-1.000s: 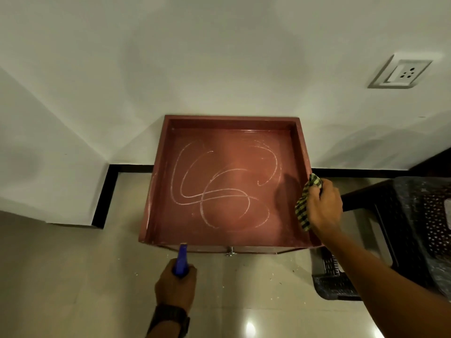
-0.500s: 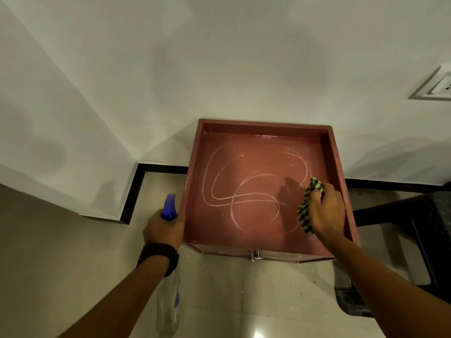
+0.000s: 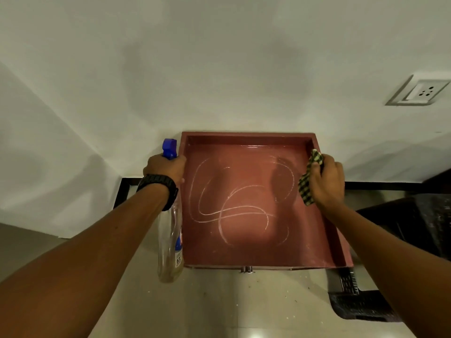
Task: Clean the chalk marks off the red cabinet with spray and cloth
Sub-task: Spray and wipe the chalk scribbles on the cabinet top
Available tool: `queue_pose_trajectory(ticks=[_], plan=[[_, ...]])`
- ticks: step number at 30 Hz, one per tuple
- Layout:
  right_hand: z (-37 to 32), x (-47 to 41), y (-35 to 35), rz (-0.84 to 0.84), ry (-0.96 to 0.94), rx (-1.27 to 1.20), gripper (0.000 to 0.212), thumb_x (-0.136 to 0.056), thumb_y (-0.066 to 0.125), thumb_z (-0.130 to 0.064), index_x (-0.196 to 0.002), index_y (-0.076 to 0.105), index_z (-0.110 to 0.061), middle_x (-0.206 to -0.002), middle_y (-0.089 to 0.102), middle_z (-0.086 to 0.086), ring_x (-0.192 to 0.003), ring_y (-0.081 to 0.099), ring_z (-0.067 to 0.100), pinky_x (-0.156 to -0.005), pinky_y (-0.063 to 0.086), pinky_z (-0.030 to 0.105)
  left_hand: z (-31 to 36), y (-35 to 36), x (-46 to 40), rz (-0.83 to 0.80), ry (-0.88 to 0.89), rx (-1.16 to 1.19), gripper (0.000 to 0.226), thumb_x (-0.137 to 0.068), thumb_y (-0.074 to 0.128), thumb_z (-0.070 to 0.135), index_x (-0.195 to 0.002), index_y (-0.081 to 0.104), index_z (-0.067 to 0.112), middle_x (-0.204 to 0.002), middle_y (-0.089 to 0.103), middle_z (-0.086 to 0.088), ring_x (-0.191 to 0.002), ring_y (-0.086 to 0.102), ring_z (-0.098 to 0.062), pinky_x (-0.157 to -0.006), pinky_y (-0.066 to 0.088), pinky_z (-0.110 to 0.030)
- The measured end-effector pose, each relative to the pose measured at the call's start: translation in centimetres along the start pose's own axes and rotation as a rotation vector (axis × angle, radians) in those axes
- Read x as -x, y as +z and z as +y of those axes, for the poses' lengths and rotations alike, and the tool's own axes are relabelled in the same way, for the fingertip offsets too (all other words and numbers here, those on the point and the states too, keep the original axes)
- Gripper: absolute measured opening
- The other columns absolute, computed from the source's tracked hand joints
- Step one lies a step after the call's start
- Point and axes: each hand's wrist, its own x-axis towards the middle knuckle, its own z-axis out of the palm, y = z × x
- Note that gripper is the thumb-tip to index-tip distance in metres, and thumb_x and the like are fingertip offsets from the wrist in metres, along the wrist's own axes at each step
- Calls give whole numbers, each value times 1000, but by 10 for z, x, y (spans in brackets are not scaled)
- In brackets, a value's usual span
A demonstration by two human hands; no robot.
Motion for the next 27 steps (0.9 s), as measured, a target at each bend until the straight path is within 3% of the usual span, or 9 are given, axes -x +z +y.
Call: queue_pose_trajectory(ticks=[2,4,6,11,16,23,27], plan=[[-3,-12,-1,-5,-16,0,34,-99,39,-24,-127,49,-8,-119,49,17,-108,50,30,-87,40,35,4,9,-1,-36,3,-7,14,-80,56,24,-68,51,20,-59,60,-2,-50,58,-17,-51,46,-26],[-6,-20,-1,-13,-36,6,33,-99,40,-23,-128,48,-8,-121,49,18,-110,49,31,-90,41,37,6,18,-2,-74,7,7,8,-79,57,24,-72,56,19,-73,68,-9,-69,69,-27,-73,57,-38],[-9,-25,-2,-19,-68,20,33,-99,41,-21,-129,49,-9,-120,49,19,-111,48,32,-90,40,36,10,25,-2,-84,2,3,8,-79,58,24,-74,58,18,-72,68,-8,-77,71,-30,-80,57,-40],[-4,-33,-7,8,-112,29,36,-99,44,-17,-134,46,-10,-121,48,19,-113,46,32,-92,39,34,22,45,4,-105,31,-16,13,-80,58,23,-85,62,12,-68,65,-5,-64,67,-22,-61,51,-28],[14,-42,-23,61,-47,36,36,-99,44,-20,-134,46,-11,-125,47,17,-116,47,31,-95,41,37,37,75,28,-148,70,-42,10,-81,56,25,-75,58,18,-61,61,-1,-48,54,-12,-44,33,-22],[37,-49,-47,86,-14,45,36,-100,43,-19,-134,46,-10,-127,47,17,-115,48,31,-96,42,38,56,128,71,-288,157,0,8,-78,57,25,-73,61,20,-70,69,-6,-55,62,-19,-46,37,-22],[47,-49,-56,73,-8,42,36,-100,43,-19,-134,45,-10,-126,47,17,-114,48,30,-94,42,37,64,157,100,-338,167,40,10,-77,57,23,-67,56,21,-69,65,-8,-62,59,-25,-56,46,-27]])
